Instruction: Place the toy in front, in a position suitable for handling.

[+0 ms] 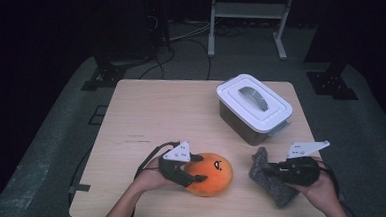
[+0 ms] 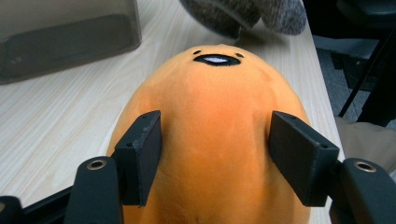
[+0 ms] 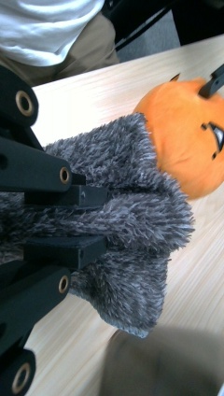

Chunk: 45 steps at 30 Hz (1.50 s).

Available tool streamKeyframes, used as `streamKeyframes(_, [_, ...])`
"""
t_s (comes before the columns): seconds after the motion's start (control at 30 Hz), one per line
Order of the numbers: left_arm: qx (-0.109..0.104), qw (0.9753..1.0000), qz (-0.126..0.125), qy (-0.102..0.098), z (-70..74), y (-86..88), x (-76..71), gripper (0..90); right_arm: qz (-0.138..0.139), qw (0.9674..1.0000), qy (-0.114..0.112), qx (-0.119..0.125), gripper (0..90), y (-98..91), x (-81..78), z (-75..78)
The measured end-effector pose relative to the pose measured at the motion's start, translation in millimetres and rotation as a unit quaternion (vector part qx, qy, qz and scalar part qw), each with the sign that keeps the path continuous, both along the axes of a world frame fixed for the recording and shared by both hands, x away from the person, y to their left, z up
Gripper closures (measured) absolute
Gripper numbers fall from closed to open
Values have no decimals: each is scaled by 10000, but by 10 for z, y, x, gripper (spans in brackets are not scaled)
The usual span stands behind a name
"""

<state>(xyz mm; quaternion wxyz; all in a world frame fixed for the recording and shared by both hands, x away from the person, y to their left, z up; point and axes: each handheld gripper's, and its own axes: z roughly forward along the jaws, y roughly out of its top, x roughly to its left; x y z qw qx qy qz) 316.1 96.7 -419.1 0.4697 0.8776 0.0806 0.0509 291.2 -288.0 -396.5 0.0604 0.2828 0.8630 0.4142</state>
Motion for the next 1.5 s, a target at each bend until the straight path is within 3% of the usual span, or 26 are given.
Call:
streamKeyframes(0.17, [-27, 10000, -47, 40, -4, -2, 4, 317, -328, 9994, 60, -133, 768, -253, -36, -10])
streamKeyframes(0.3, [-5, 10000, -88, 31, 5, -12, 2, 286, -525, 9983, 235, -76, 755, -400, -40, -111])
streamKeyframes(0.53, [-85, 9999, -71, 48, 23, 7, 13, 260, -678, 9964, 484, 122, 679, -502, -27, -341])
streamKeyframes(0.7, [-209, 9998, -57, 55, 62, 47, 21, 251, -704, 9954, 567, 310, 600, -505, -2, -373])
streamKeyframes(1.07, [-407, 9991, 104, -4, 137, 127, 52, 197, -603, 9950, 325, 733, 526, -400, 109, -168])
streamKeyframes(1.23, [-385, 9990, 205, -43, 154, 173, 40, 149, -448, 9953, 239, 824, 480, -286, 173, -46])
streamKeyframes(1.5, [-506, 9965, 668, -56, 183, 457, -46, 107, -176, 9962, -140, 845, 405, 8, 289, 288])
